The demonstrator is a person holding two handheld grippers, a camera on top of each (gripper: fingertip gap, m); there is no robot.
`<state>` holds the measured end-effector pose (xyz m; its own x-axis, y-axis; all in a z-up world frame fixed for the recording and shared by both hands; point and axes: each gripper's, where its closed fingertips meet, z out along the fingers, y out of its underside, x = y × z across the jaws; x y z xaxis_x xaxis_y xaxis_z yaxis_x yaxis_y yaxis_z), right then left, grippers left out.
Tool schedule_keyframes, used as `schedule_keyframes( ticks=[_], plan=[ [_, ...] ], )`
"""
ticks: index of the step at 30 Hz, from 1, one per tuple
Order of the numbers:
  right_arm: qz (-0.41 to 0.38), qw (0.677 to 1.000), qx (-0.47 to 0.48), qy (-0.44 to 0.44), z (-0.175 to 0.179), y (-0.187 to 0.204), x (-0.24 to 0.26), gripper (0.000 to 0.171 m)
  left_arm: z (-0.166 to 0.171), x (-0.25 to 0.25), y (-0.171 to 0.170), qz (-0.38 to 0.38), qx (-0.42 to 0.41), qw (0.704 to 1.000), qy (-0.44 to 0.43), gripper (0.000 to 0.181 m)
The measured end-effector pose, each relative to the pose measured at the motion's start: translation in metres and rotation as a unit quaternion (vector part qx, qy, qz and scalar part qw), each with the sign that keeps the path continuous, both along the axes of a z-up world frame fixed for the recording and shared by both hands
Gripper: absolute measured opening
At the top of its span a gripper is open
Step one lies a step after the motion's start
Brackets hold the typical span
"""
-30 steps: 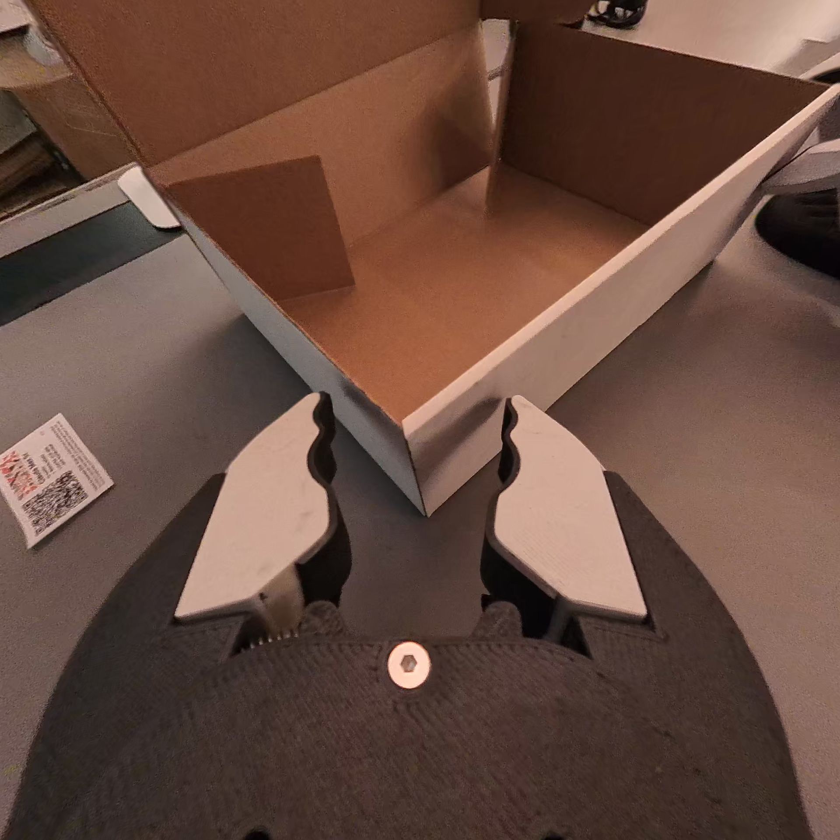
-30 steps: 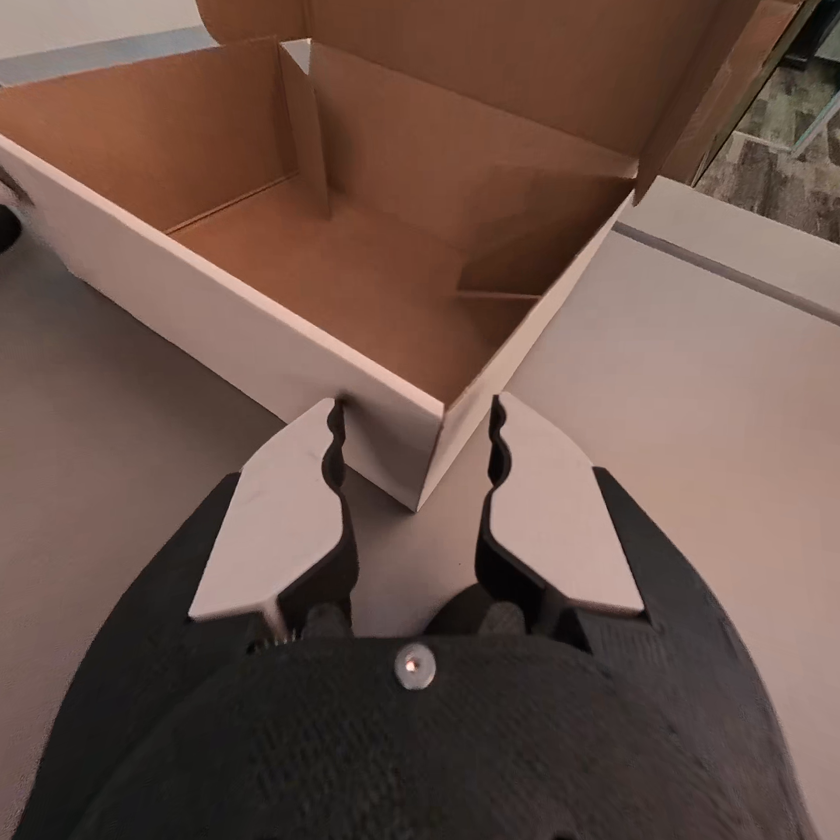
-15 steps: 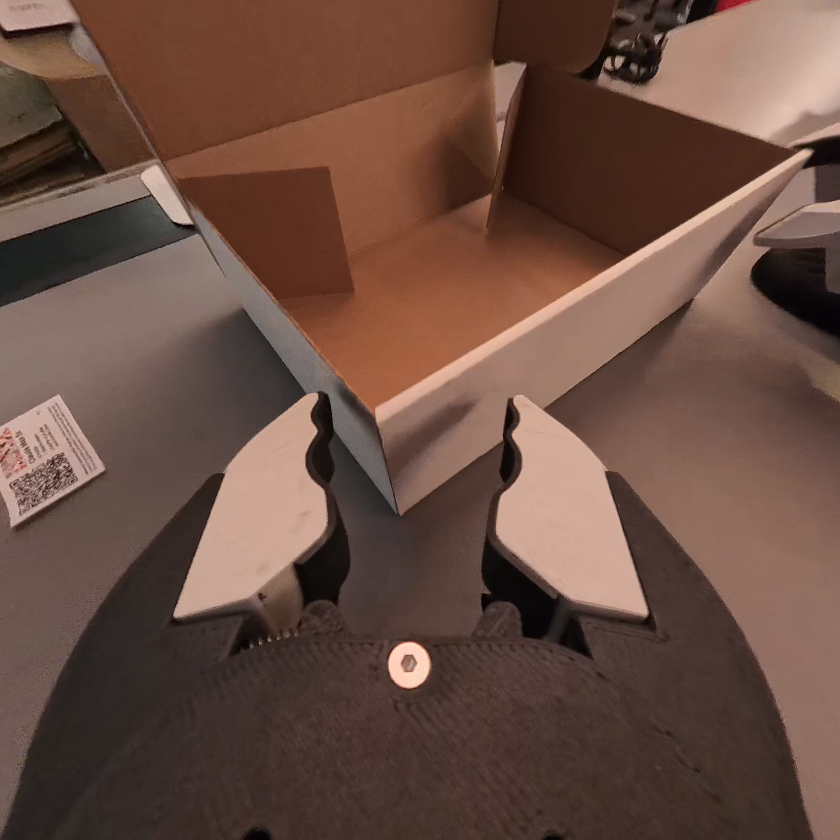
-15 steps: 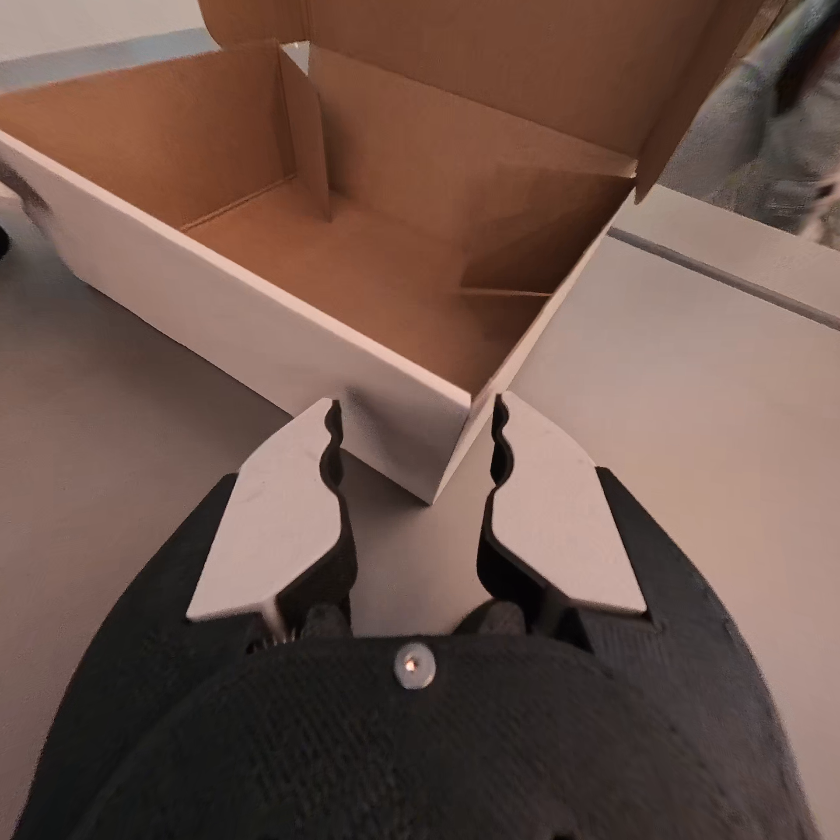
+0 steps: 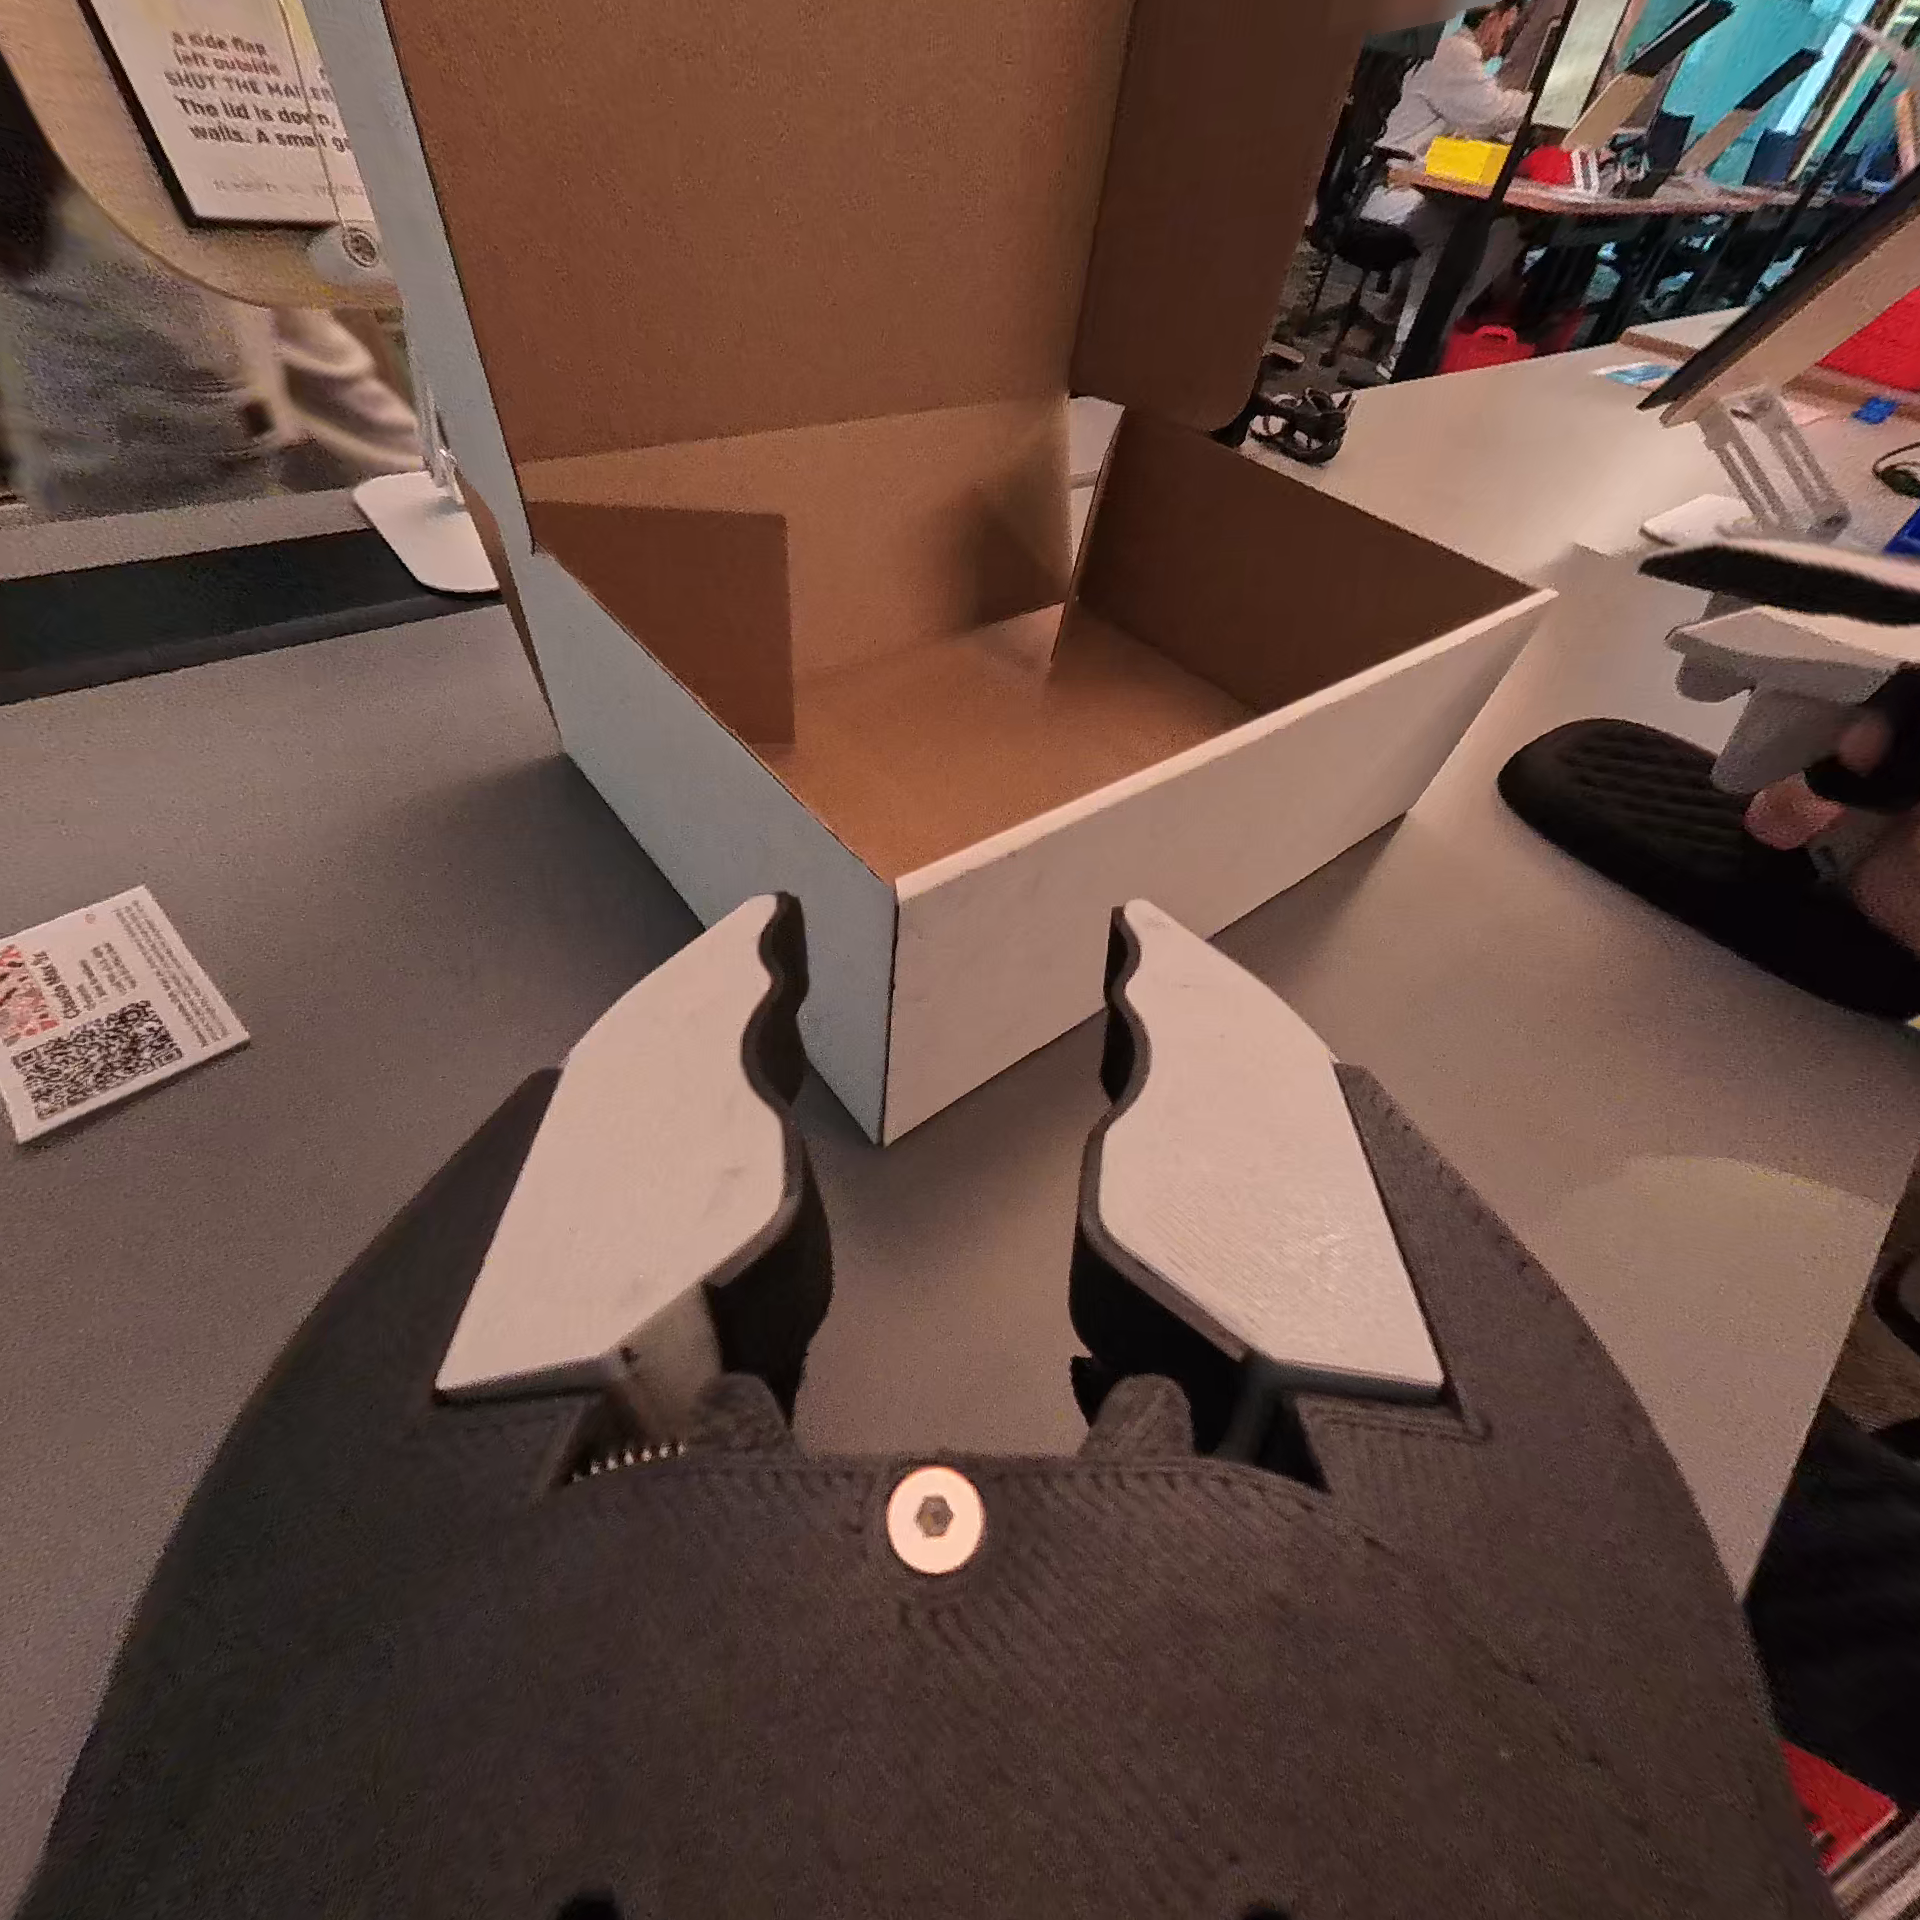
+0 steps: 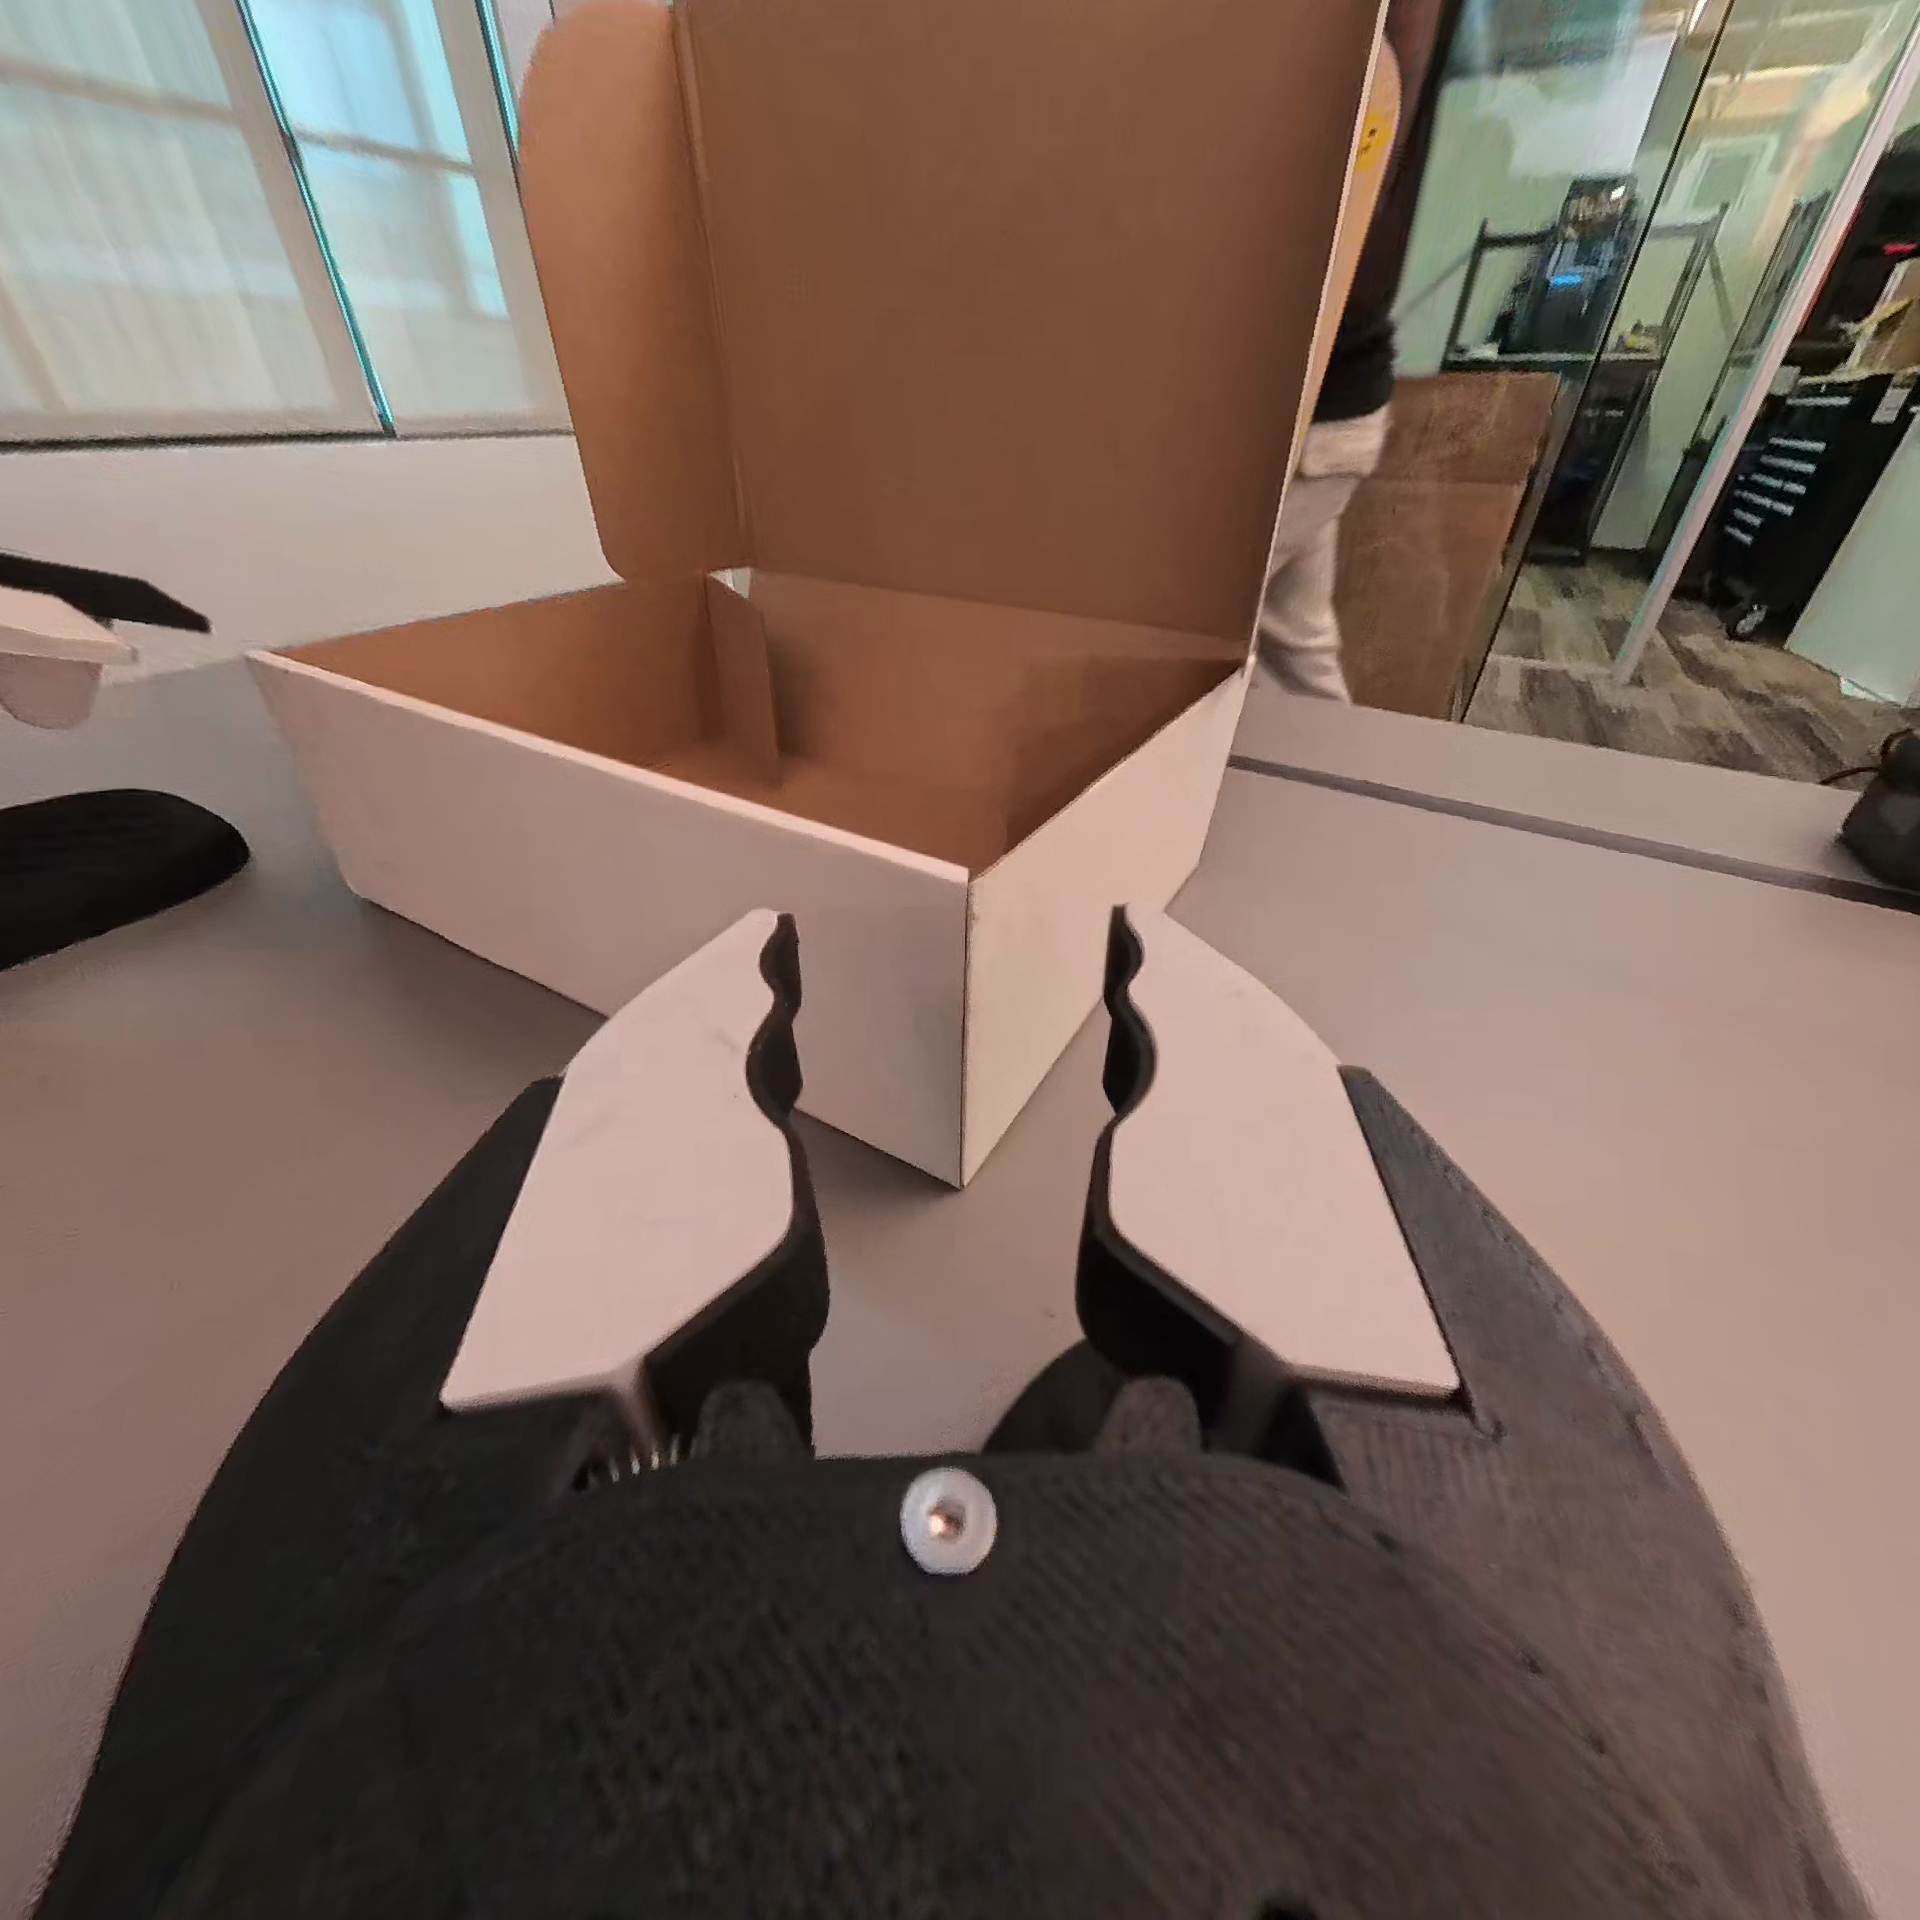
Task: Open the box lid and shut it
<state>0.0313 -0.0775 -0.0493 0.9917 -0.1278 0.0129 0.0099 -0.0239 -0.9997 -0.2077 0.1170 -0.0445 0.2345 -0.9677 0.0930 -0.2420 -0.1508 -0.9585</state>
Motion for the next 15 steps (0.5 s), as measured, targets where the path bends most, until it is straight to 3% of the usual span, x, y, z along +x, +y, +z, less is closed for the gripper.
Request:
schedule_keyframes(
  ticks=[15],
  plan=[
    [-0.013, 0.998, 0.064, -0.017, 0.013, -0.015, 0.0, 0.053, -0.005, -0.018, 0.011, 0.015, -0.039, 0.999, -0.009, 0.052]
  ],
)
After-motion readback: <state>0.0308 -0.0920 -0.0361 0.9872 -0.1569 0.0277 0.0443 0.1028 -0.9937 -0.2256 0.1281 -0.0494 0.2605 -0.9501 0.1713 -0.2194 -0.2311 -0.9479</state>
